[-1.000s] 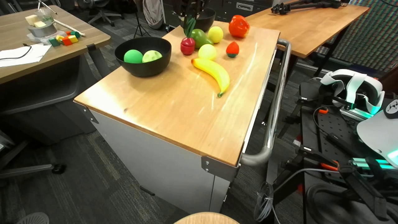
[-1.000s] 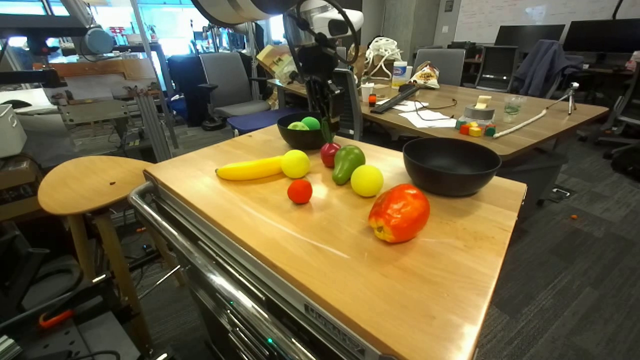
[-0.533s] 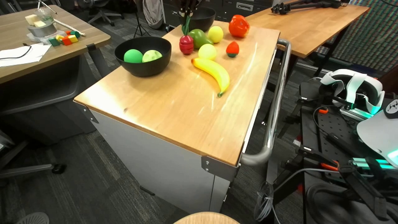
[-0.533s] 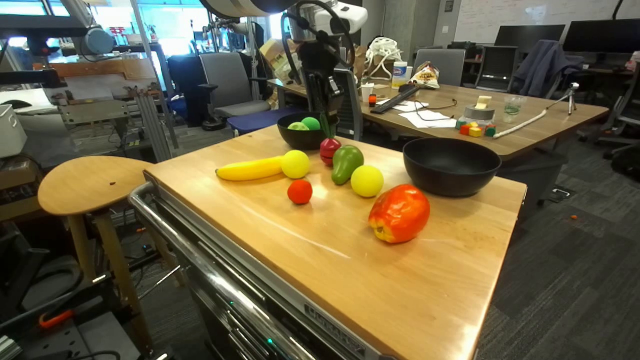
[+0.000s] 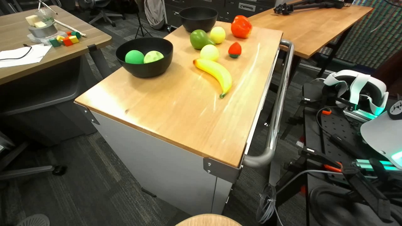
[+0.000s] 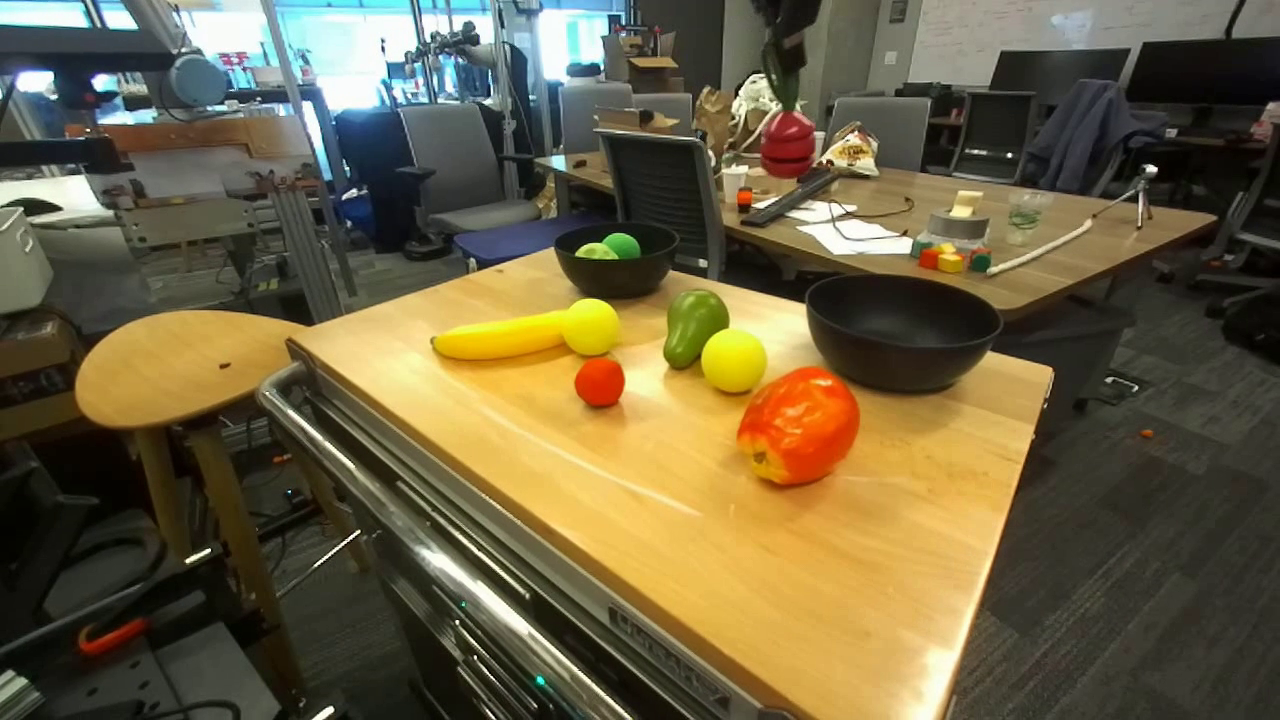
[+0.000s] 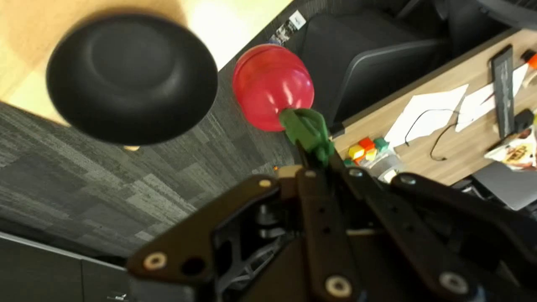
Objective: Put the fruits inside the two black bowls
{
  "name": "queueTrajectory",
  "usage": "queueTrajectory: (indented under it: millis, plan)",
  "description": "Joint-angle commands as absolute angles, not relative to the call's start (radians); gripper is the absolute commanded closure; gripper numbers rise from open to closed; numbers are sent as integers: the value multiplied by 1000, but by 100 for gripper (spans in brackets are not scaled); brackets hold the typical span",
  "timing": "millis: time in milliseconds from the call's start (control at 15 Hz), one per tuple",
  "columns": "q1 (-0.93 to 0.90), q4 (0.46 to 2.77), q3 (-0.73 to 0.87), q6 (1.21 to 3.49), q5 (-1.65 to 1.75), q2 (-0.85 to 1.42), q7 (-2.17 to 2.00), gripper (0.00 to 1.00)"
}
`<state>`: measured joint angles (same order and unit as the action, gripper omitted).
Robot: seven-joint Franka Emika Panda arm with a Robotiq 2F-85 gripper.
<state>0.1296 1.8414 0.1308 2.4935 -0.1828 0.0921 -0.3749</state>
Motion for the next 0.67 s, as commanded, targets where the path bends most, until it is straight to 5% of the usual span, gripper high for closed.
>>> queueTrajectory:
  millis: [0,600]
  plan:
    - [180,1720,170,2426,-223,152,-322,99]
    - [256,1556,163,2391,-294,415,-190,99]
